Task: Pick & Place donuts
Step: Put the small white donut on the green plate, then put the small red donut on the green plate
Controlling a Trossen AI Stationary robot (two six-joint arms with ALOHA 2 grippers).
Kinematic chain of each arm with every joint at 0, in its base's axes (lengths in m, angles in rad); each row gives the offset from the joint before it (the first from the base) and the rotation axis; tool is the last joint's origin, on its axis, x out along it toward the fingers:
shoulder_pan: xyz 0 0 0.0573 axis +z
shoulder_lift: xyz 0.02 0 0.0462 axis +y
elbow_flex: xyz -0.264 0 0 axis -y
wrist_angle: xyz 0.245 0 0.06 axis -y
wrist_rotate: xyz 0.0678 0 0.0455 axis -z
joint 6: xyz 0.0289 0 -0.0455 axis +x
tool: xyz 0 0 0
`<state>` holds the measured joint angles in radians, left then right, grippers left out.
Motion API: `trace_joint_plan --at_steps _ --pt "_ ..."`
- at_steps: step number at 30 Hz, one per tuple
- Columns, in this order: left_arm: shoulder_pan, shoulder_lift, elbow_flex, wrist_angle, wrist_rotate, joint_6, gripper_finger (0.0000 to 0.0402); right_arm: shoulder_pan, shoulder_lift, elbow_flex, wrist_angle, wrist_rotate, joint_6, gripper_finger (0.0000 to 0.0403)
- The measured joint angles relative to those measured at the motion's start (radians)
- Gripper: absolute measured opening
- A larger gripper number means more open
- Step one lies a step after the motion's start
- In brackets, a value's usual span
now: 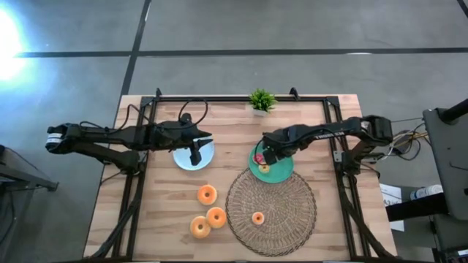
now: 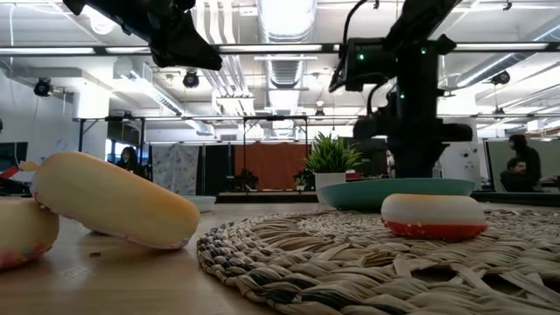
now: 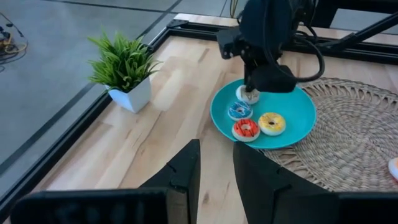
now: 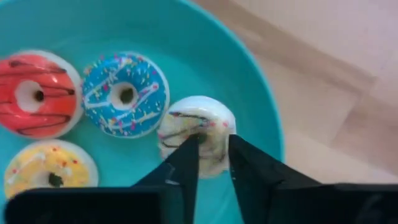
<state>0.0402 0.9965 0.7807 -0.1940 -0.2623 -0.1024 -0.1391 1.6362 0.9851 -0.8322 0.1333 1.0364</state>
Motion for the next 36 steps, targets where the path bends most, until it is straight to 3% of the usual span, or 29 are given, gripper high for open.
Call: trace_joint_plan --at_steps 6,11,17,21,30,36 --pt "0.0 0.0 0.0 0.0 0.0 -0.001 0.0071 0.003 -0.006 0.068 -0.114 0.072 -0.05 0.0145" --pt "0.0 0.0 0.0 -0.002 0.001 -0.002 0.0071 0.041 -0.007 0.141 -0.147 0.131 -0.144 0.0171" --pt "0.0 0.0 0.0 -0.016 0.002 -0.003 0.0071 0.205 -0.012 0.281 -0.076 0.141 -0.454 0.0178" --pt "-0.002 0.0 0.0 -0.052 0.019 -0.028 0.0071 0.348 0.007 0.347 -0.061 0.132 -0.536 0.0178" --pt "-0.025 0.0 0.0 -0.149 0.067 -0.059 0.0071 0.648 0.198 0.468 0.093 0.048 -0.503 0.0178" --pt "-0.079 0.0 -0.001 -0.157 0.069 -0.065 0.0071 0.712 0.422 0.691 -0.09 0.049 -0.297 0.0178"
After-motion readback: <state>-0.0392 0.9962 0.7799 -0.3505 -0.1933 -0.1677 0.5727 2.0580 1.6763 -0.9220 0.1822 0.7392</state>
